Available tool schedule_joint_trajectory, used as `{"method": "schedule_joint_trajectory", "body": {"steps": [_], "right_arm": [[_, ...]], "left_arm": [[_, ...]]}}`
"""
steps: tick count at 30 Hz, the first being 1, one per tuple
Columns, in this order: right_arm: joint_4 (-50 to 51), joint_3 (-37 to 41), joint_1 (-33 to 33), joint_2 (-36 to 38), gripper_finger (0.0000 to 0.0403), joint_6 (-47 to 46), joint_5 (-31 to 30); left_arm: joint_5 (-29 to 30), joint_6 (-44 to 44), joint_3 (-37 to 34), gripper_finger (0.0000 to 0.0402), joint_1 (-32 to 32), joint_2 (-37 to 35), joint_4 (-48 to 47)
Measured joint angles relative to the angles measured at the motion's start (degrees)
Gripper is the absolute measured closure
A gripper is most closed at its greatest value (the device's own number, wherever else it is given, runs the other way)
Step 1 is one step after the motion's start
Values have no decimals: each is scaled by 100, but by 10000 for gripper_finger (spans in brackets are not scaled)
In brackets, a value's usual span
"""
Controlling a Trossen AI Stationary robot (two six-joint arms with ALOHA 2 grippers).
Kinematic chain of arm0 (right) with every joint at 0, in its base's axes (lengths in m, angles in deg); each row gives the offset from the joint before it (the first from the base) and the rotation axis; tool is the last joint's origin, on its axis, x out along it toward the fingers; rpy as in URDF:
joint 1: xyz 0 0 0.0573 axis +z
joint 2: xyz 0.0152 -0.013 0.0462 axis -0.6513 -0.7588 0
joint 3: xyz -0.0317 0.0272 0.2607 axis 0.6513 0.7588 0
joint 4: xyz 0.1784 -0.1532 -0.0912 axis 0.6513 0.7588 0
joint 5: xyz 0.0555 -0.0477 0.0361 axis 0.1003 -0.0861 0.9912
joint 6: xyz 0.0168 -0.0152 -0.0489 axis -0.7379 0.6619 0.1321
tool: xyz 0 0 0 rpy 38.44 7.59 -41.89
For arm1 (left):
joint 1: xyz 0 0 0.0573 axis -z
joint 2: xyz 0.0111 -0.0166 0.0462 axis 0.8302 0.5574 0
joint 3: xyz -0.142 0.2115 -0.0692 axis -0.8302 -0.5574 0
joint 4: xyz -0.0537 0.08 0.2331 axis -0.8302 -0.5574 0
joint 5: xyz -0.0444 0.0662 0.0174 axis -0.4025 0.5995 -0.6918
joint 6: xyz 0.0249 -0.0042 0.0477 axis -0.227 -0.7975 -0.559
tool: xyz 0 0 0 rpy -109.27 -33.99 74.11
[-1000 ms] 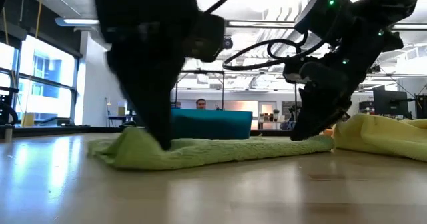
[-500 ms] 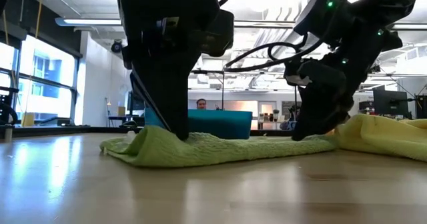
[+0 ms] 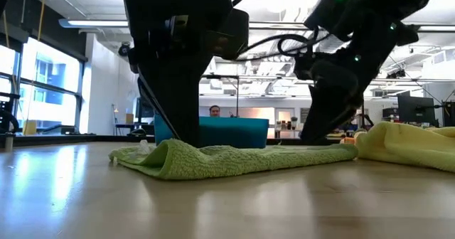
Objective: Fold microfiber towels
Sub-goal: Fold the green microfiber cloth
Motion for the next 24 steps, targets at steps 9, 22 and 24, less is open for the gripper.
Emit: {"method": "schedule_joint_trajectory", "body": {"steps": [9,22,24], "right_arm": [[-122,276,22,-236,179,-619,-244],[-321,286,442,-508,201,-1042,-713],[-314,284,442,-584,224,-1063,-784]], "left_arm": [[-6,2,2,351,7,0,2],[-4,2,2,351,7,0,4],[5,4,2,351,7,0,4]]}}
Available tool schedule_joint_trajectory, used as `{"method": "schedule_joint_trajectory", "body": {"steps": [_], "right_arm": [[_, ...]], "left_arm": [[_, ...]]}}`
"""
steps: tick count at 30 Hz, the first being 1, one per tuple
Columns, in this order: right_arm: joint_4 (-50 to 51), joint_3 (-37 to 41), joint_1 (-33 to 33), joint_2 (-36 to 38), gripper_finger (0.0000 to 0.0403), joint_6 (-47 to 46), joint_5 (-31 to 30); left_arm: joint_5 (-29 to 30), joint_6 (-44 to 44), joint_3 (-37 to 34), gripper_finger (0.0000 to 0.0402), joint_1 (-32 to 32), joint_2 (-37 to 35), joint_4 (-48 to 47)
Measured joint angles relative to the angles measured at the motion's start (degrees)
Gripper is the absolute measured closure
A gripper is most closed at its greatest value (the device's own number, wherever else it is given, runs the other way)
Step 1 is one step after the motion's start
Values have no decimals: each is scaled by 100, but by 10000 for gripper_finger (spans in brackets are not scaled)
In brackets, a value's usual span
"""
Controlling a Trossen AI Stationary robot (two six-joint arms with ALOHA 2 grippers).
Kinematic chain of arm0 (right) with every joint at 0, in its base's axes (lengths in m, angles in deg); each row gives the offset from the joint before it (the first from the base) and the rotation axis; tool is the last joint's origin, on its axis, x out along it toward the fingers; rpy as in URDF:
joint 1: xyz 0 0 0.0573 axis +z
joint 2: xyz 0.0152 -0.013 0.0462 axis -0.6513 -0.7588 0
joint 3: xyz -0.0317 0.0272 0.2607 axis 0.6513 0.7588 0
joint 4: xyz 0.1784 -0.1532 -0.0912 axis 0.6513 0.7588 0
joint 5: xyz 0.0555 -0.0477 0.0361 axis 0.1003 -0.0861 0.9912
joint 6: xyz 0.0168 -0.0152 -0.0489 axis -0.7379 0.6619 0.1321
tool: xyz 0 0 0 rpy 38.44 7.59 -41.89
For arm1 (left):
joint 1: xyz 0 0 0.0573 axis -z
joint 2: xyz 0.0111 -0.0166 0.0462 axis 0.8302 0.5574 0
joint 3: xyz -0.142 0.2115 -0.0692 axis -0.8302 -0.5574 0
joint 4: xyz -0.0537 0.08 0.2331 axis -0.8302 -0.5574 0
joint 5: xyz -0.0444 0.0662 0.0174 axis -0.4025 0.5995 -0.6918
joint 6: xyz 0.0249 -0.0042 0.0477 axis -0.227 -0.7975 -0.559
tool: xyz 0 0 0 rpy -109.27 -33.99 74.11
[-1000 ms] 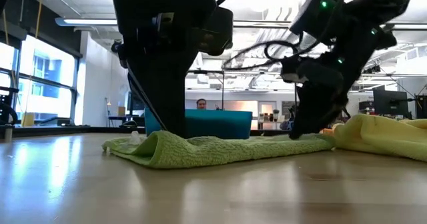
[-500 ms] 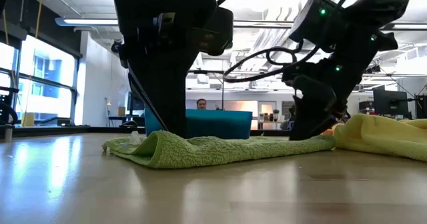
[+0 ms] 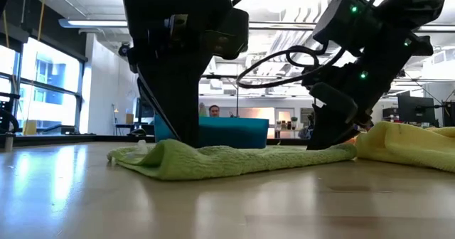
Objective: Fold microfiber towels
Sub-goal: Fold the green microfiber cloth
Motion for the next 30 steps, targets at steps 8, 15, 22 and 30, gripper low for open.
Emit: {"method": "schedule_joint_trajectory", "body": {"steps": [8,15,22,30], "right_arm": [[34,-4,1,-76,358,-153,-91],[97,0,-223,-13,393,190,156],[676,31,-600,455,400,514,213],[2157,-367,-853,779,402,369,70]], "left_arm": [[100,-248,326,351,5,-1,-42],[106,-461,683,351,129,-2,-273],[102,-533,1046,351,454,-2,-729],[188,-763,1272,351,667,-2,-978]]}}
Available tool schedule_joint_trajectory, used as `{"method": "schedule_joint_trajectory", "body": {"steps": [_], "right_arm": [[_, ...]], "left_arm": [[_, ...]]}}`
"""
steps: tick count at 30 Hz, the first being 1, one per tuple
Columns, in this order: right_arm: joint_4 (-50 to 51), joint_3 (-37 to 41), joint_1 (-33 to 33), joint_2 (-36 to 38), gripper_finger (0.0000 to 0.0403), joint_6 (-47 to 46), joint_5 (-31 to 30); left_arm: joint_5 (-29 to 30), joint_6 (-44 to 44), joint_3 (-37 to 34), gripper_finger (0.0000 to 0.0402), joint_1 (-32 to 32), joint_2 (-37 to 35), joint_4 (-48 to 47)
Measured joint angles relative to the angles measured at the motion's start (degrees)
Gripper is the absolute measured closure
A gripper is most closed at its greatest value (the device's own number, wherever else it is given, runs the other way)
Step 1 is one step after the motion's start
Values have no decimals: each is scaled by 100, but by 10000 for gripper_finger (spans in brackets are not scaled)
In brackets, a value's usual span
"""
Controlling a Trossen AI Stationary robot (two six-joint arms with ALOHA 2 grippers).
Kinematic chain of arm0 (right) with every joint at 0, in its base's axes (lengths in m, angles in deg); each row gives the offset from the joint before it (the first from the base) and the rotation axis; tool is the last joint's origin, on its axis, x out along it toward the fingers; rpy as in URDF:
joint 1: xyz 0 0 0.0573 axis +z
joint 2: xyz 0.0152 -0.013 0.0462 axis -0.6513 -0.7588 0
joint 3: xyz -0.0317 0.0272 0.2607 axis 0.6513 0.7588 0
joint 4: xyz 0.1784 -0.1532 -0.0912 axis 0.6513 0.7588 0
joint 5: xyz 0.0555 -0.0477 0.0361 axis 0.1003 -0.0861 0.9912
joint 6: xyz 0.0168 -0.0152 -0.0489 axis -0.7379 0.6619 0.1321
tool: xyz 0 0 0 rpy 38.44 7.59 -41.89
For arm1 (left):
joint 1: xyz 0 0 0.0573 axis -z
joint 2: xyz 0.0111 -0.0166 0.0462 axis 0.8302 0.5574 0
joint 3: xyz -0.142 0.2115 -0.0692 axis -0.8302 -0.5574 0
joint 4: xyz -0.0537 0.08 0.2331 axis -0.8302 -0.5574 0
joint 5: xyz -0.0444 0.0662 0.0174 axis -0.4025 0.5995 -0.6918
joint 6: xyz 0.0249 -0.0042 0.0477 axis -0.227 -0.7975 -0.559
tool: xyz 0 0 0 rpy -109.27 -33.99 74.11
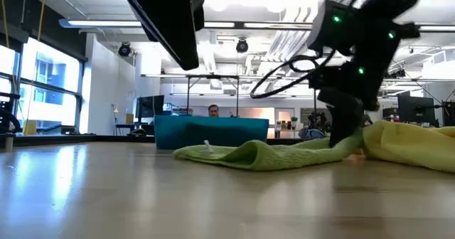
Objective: Fold microfiber towels
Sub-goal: Fold the green microfiber cloth
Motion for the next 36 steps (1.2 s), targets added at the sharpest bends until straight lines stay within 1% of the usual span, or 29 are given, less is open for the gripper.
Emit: {"method": "schedule_joint_trajectory", "body": {"steps": [7,12,17,21,26,30,36], "right_arm": [[1321,-1153,194,-14,402,-28,-234],[1638,-1855,524,-233,402,-287,-242],[1499,-2393,987,-665,403,-365,-242],[1044,-2671,1290,-1066,403,-488,-231],[528,-2948,1536,-1603,403,-502,-221],[417,-3161,1625,-1979,403,-501,-164],[366,-3410,1712,-2177,403,-502,-115]], "left_arm": [[14,0,0,351,-2,0,-408],[16,2,0,351,35,-27,-996],[21,106,-2,351,150,-258,-1600],[183,248,0,351,287,-564,-1823],[511,350,0,351,484,-921,-1825],[799,483,0,351,622,-1145,-1851],[921,522,2,351,734,-1267,-1887]]}}
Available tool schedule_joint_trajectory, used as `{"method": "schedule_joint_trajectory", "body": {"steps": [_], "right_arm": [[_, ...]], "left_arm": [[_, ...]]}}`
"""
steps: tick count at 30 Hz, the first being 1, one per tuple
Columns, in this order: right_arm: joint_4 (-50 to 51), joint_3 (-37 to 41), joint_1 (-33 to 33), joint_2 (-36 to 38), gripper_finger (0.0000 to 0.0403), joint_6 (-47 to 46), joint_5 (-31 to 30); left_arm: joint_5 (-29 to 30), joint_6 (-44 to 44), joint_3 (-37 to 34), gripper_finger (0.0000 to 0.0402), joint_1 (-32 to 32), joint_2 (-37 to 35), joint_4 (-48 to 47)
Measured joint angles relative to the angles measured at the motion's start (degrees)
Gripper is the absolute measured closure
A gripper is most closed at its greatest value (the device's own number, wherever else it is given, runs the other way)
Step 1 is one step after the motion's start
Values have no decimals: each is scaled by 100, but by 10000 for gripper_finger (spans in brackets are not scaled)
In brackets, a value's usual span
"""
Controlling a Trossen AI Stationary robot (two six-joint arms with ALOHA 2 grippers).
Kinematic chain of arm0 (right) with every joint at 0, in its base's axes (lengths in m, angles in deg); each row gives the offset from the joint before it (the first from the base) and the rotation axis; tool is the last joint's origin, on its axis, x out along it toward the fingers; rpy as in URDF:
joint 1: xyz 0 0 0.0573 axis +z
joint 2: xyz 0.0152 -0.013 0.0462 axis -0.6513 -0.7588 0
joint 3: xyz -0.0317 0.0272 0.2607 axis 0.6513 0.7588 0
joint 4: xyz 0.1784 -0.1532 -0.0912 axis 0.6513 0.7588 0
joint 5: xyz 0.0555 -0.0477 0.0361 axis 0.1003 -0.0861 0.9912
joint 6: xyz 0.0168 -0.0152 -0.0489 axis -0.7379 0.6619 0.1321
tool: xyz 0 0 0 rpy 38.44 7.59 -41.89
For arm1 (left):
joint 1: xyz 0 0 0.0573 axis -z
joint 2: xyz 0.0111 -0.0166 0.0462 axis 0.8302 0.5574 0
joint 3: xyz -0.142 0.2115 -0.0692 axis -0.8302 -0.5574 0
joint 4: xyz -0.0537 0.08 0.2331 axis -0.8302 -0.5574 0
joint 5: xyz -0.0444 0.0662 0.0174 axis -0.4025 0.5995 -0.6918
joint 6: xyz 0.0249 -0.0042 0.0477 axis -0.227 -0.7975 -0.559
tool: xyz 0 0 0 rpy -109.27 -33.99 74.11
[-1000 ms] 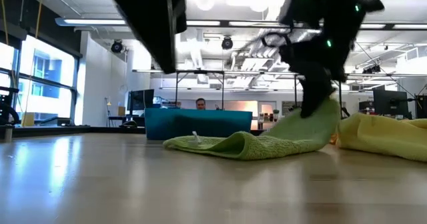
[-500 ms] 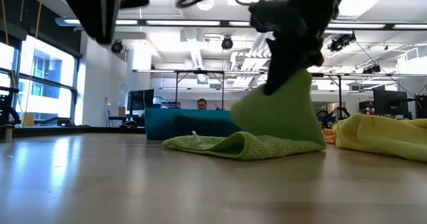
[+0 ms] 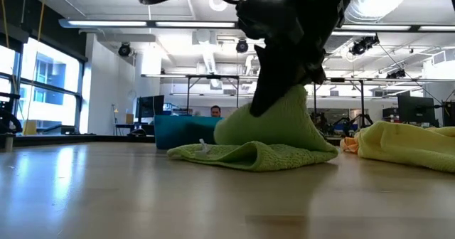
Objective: Fold microfiber towels
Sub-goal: Fold the green microfiber cloth, then stack the green microfiber cloth on the green microfiber cloth in the blue bin
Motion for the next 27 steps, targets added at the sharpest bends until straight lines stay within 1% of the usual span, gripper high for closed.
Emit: {"method": "schedule_joint_trajectory", "body": {"steps": [5,7,9,11,15,17,19,23,25,27], "right_arm": [[-221,17,64,-5,401,30,-9],[-238,24,59,-7,389,138,-7],[-341,26,68,-7,365,214,21],[-492,26,89,-7,331,382,60],[-1024,26,156,-7,265,803,352],[-1225,25,182,-7,240,1142,456],[-1115,-30,193,6,224,1451,488],[-570,-142,209,279,218,1850,468],[-241,-143,219,516,223,2092,423],[182,-143,244,758,230,2548,273]], "left_arm": [[-1,2,-2,351,70,4,-26],[-1,72,-2,351,70,4,-25],[24,132,-2,351,71,4,-37],[58,145,-2,351,68,4,-69],[73,238,-2,351,66,4,-173],[122,238,-2,351,68,4,-171],[169,245,-2,351,68,6,-171],[256,377,-2,351,89,8,-169],[301,389,-48,351,92,8,-111],[300,390,-101,351,92,13,-108]]}}
